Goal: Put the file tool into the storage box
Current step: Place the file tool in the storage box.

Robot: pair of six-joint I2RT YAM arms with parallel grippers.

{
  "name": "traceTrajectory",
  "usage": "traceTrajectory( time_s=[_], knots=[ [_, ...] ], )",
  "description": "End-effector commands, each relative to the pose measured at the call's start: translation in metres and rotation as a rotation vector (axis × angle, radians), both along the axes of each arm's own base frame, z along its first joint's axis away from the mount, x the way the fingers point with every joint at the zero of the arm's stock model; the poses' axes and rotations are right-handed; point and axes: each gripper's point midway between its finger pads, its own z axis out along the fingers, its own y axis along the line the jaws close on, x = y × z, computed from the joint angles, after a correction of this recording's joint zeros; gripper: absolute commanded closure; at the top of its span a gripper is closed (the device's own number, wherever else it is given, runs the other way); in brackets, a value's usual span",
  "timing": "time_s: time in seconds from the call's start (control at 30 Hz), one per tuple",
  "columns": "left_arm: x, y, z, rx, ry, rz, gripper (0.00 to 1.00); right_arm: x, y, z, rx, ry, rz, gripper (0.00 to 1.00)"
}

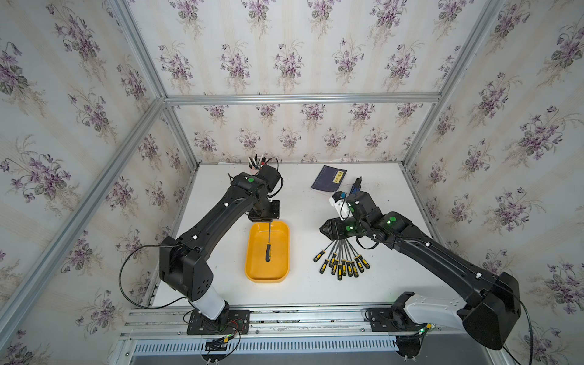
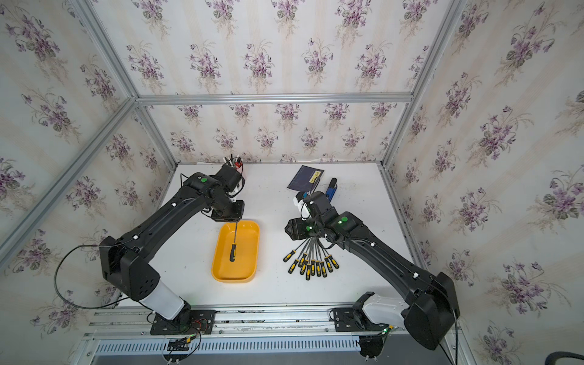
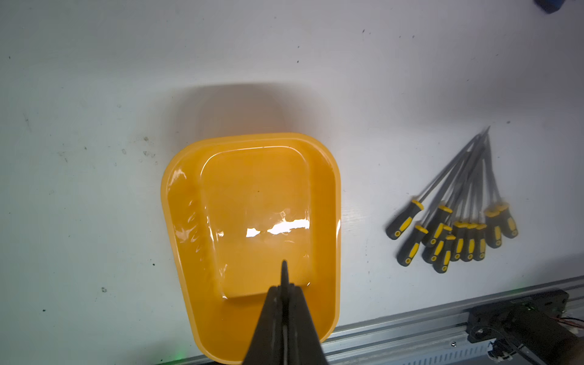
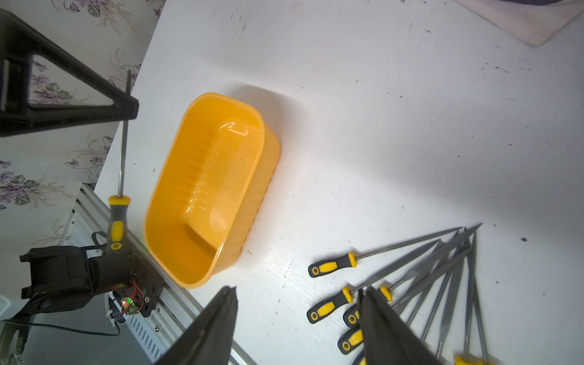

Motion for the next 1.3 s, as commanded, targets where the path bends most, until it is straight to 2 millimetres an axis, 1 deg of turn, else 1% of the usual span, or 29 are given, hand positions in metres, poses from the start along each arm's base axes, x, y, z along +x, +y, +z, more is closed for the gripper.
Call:
traceTrajectory(
  time_s=[0.0, 0.4, 0.7, 0.93, 1.27],
  knots=[
    [-0.005, 0.014, -0.01, 0.068, 0.01, -0.018, 1.0, 0.001, 0.001, -0.001, 0.004, -0.001, 0.002, 0.34],
    [-0.013, 0.031, -0.058, 0.144, 0.063, 0.008, 1.0, -0.002, -0.002, -0.012, -0.008, 0.02, -0.008, 0.35],
    [-0.017, 0.036, -0.088, 0.169, 0.093, 0.012, 1.0, -0.001, 0.001, -0.02, -0.013, 0.039, -0.006, 0.36],
    [-0.019, 0.039, -0.104, 0.189, 0.116, 0.009, 1.0, 0.001, 0.002, -0.025, -0.021, 0.044, -0.005, 0.36],
    [-0.02, 0.044, -0.119, 0.228, 0.145, 0.016, 1.0, -0.001, -0.001, -0.036, -0.041, 0.061, -0.009, 0.37]
  ],
)
